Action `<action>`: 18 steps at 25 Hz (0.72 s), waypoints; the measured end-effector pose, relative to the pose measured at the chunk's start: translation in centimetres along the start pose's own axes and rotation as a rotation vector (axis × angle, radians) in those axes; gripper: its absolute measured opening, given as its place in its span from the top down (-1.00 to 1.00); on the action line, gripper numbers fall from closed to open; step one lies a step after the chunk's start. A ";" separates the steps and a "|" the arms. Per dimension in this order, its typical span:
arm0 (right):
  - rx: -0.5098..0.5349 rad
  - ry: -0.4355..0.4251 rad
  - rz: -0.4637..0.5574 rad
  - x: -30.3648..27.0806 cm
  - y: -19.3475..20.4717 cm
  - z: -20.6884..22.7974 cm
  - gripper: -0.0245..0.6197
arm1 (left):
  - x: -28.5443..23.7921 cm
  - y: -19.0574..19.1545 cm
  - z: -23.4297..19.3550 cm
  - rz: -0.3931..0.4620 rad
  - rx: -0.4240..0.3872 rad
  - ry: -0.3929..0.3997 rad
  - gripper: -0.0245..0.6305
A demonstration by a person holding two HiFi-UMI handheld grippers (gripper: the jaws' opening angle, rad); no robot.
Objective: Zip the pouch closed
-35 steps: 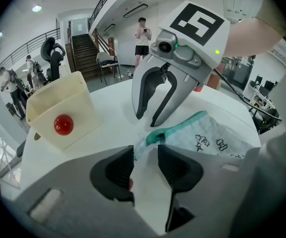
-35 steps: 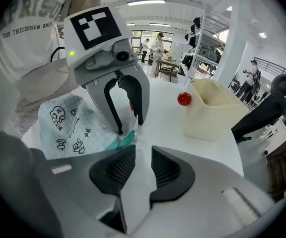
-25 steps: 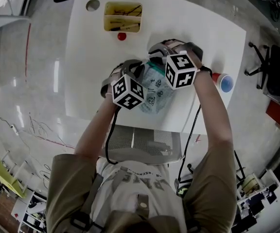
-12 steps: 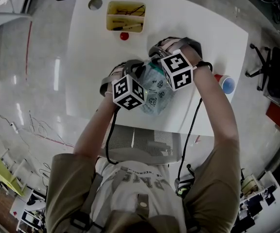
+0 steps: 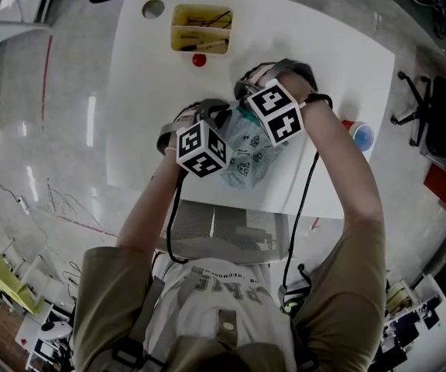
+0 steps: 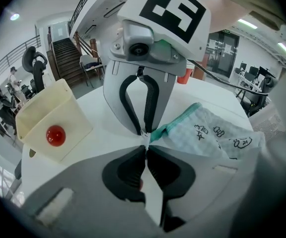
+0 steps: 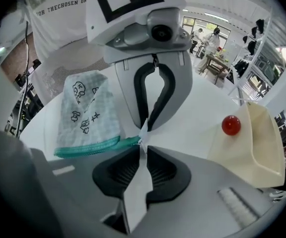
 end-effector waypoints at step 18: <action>-0.200 0.100 0.127 1.1 0.5 -1.4 0.90 | 0.4 -0.5 0.2 -0.002 -0.007 -0.004 0.86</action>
Point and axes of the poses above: the fingertips, and each gripper's own axes: x backward along the fingers, z to its right, y out of its underside, the point moved 10 cm from there along x, backward along the fingers, and after that the axes turned 11 degrees about z, right-handed, at the moved point
